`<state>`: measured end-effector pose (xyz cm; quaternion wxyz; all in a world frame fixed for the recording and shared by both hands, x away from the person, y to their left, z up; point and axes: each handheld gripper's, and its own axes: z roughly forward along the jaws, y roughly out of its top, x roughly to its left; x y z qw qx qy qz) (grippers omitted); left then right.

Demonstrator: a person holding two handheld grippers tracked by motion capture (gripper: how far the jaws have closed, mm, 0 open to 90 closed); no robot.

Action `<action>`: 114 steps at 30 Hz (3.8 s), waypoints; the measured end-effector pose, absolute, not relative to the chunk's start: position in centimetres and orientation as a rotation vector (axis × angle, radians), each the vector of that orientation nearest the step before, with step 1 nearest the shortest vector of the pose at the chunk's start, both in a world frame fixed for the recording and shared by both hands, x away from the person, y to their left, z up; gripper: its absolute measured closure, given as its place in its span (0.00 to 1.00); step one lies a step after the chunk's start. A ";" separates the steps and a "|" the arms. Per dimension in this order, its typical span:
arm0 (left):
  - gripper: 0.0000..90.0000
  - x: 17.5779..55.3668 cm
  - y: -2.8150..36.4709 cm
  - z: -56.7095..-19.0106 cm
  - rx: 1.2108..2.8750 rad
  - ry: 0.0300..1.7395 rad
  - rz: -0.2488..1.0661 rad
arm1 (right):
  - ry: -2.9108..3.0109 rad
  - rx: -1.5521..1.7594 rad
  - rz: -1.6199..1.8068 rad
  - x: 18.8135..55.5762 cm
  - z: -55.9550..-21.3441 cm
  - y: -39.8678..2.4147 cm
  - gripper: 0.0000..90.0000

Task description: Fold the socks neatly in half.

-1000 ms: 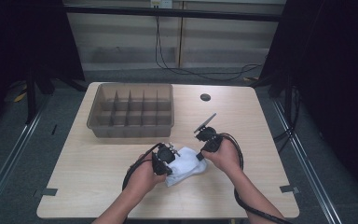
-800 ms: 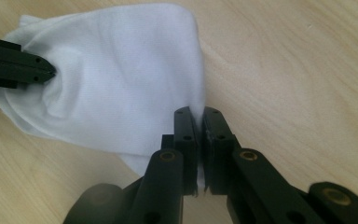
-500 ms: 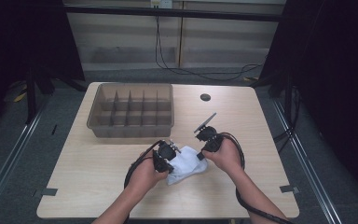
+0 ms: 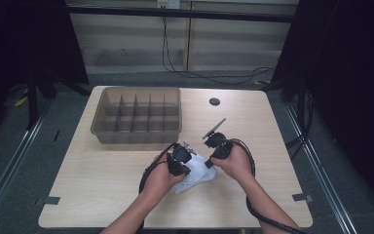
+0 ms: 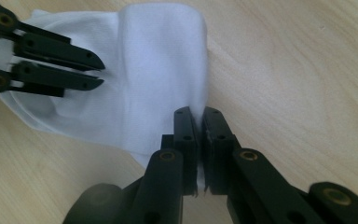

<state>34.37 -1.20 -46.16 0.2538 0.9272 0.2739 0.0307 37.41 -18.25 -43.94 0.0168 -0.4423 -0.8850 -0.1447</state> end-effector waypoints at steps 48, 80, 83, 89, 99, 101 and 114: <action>1.00 33.9 -0.1 -46.2 2.546 0.786 0.025 | -2.771 -1.369 -0.492 37.0 -42.0 -18.7 0.95; 0.96 34.1 0.2 -45.8 2.522 0.793 0.046 | -2.797 -1.297 -0.495 36.5 -41.4 -16.5 0.95; 0.96 34.1 0.5 -45.4 2.524 0.799 0.041 | -2.793 -1.324 -0.490 36.8 -41.5 -17.1 0.95; 0.97 33.8 1.3 -44.4 2.551 0.788 0.037 | -2.794 -1.344 -0.467 37.1 -41.7 -17.5 0.95; 0.98 32.9 2.6 -45.7 2.573 0.788 0.021 | -2.814 -1.356 -0.451 37.3 -41.6 -17.5 0.95; 0.98 32.9 2.6 -46.0 2.577 0.791 0.016 | -2.815 -1.353 -0.456 37.4 -41.6 -17.5 0.95; 0.98 33.1 1.4 -46.8 2.573 0.775 0.020 | -2.817 -1.324 -0.497 37.0 -41.1 -16.9 0.95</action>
